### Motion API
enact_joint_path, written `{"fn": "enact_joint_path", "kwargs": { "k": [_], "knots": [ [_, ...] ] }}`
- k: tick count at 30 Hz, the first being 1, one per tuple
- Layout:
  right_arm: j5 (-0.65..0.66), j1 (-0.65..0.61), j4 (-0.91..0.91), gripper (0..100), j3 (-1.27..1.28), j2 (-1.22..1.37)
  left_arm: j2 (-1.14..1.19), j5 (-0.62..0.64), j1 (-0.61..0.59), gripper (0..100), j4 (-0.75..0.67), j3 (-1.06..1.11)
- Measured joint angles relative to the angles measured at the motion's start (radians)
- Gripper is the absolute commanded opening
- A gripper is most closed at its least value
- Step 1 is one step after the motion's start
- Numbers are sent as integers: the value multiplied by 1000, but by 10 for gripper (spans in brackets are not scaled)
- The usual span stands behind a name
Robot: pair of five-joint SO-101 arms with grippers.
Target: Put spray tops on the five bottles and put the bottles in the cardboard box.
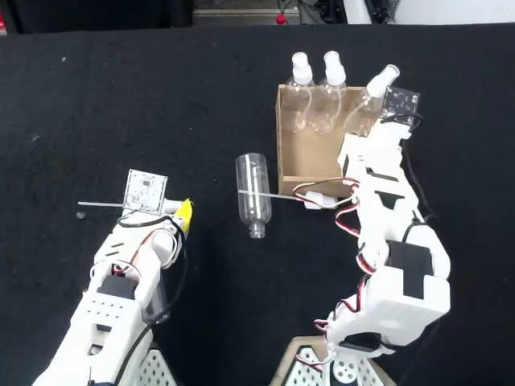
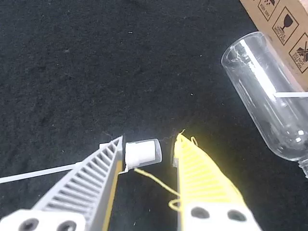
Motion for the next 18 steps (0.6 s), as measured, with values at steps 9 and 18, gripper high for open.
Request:
{"fn": "enact_joint_path", "kwargs": {
  "k": [9,18],
  "knots": [
    [0,0,0,11,-26,14,0,0,0,166,0,0],
    [0,0,-37,11,-26,14,0,0,0,166,0,0]
  ]
}}
